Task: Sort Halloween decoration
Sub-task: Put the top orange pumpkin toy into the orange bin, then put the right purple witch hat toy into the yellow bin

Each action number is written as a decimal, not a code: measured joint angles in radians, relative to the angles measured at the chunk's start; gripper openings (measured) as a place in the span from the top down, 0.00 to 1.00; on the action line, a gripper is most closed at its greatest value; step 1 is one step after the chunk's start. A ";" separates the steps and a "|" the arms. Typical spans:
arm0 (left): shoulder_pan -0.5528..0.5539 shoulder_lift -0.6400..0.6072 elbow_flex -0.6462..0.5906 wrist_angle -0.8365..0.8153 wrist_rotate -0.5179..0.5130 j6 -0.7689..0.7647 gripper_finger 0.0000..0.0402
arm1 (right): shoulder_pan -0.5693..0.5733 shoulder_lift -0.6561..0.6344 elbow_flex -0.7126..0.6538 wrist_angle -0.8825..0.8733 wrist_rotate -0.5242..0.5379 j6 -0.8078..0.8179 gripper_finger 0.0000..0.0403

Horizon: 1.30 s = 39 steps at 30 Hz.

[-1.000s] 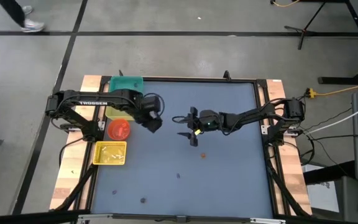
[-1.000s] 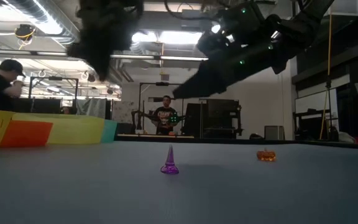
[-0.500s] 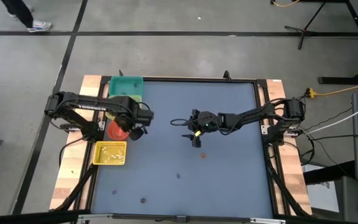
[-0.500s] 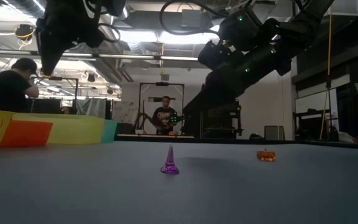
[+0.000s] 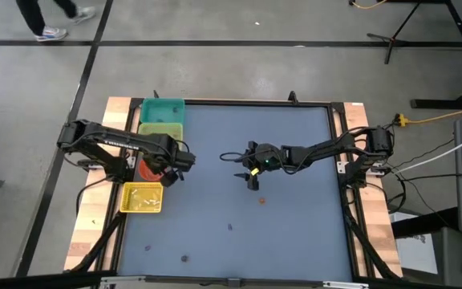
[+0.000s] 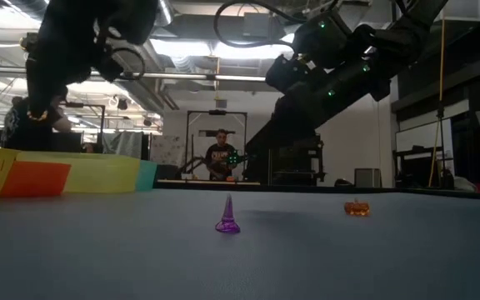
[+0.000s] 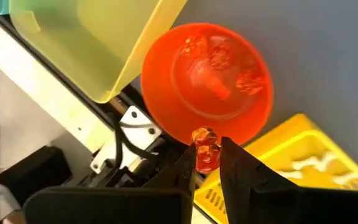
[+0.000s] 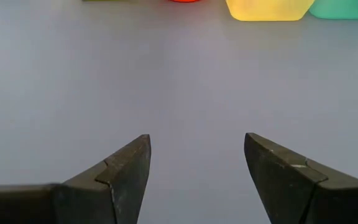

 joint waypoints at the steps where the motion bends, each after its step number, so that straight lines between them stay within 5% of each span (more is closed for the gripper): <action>1: 0.000 0.000 -0.012 0.000 -0.005 0.000 0.91 | 0.000 0.000 0.000 0.000 0.000 0.000 0.36; 23: 0.005 0.000 -0.042 0.129 0.033 -0.001 0.59 | 0.000 0.000 0.000 0.005 0.000 -0.003 0.36; 31: -0.009 0.000 -0.042 0.502 0.152 -0.003 0.58 | 0.000 0.000 0.000 0.005 0.000 -0.003 0.36; 39: -0.125 0.022 -0.042 0.998 0.062 0.026 0.58 | 0.000 0.000 0.000 0.004 0.000 -0.003 0.36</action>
